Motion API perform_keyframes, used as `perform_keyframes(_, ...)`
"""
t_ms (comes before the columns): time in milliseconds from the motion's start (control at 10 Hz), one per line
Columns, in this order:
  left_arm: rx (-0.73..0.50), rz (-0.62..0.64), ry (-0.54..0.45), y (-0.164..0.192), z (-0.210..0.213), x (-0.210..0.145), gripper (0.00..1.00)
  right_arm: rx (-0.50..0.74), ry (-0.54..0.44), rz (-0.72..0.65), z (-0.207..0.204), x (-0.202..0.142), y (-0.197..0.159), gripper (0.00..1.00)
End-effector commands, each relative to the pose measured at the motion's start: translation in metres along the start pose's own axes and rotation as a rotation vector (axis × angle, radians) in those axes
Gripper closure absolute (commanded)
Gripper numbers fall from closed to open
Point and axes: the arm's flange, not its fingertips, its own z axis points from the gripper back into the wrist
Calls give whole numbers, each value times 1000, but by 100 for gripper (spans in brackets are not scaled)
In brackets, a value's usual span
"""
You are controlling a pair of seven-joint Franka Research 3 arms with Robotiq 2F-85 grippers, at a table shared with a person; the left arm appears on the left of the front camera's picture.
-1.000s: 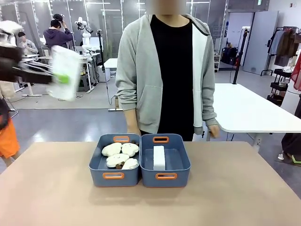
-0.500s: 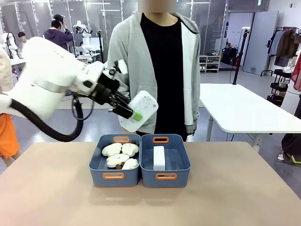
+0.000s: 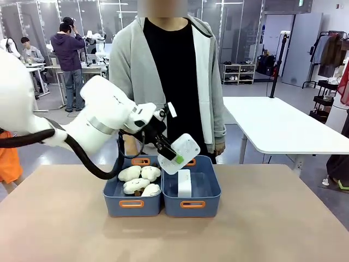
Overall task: Sort the digital clocks into the basket.
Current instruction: Pick up the Digital clock from the table and place it into the empty Plastic storage basket.
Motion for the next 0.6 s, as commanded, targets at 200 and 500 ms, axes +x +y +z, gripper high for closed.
perform_keyframes(200,40,113,-37,33,-8,-11,100,12,-4,17,1,0,2,0)
perform_keyframes(500,21,122,-13,31,-13,-20,36,12,-4,17,1,0,2,0)
